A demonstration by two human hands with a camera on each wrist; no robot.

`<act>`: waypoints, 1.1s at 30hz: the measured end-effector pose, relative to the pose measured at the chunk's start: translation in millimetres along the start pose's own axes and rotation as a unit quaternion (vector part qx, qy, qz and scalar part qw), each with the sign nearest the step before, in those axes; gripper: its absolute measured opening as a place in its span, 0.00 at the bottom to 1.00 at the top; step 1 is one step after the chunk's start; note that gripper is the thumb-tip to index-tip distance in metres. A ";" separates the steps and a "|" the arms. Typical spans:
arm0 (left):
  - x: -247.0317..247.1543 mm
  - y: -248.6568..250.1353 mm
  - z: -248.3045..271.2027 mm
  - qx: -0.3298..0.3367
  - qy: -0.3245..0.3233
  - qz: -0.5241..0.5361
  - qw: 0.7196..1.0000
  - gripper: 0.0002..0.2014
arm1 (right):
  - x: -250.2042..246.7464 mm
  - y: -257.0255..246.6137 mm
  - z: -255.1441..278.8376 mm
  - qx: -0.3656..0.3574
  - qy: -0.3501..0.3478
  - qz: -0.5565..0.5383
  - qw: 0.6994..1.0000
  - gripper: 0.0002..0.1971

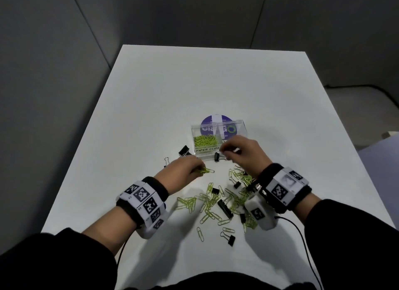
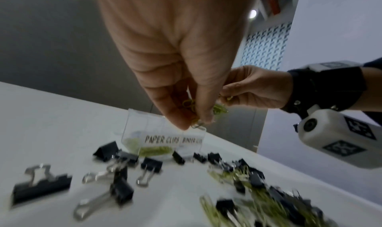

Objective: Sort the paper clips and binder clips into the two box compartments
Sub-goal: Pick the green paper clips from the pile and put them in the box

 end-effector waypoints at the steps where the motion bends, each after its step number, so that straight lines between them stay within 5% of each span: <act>1: -10.0 1.6 -0.1 0.001 0.017 0.013 1.000 0.10 | -2.7 -6.8 -9.6 -0.013 0.023 -0.009 1.000 0.06; 6: -49.5 -6.8 -4.1 -0.011 0.089 0.008 0.996 0.08 | 18.8 -8.6 -67.1 -0.035 0.036 0.033 0.998 0.05; 11: -68.5 -24.2 -20.6 -0.059 0.108 -0.020 0.992 0.07 | 54.4 18.5 -86.4 0.007 -0.080 0.116 0.990 0.12; 15: -73.0 -26.9 -46.2 -0.073 0.114 -0.042 0.990 0.10 | 26.6 29.3 -74.4 0.037 -0.031 0.060 0.997 0.13; 19: -58.1 -20.0 -81.1 -0.062 0.067 -0.080 0.993 0.11 | 3.5 38.2 -40.9 0.026 0.000 0.062 0.998 0.11; 24: -29.0 -19.2 -102.0 -0.044 -0.003 -0.137 0.990 0.14 | 31.4 70.2 1.4 0.054 -0.120 0.143 0.981 0.11; 30: -12.5 7.3 -64.1 0.055 0.027 -0.154 0.986 0.16 | 58.0 75.3 26.5 0.042 -0.184 0.209 0.959 0.11; 33: 34.9 8.1 -30.9 0.078 -0.063 -0.174 0.980 0.17 | 75.4 66.7 37.8 0.014 -0.206 0.258 0.944 0.13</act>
Point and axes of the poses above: each hand's wrist, its own z-axis away from the middle knuckle, its own x-axis out of the palm, y = z × x, the point moved 10 cm from there along -z, towards the middle knuckle
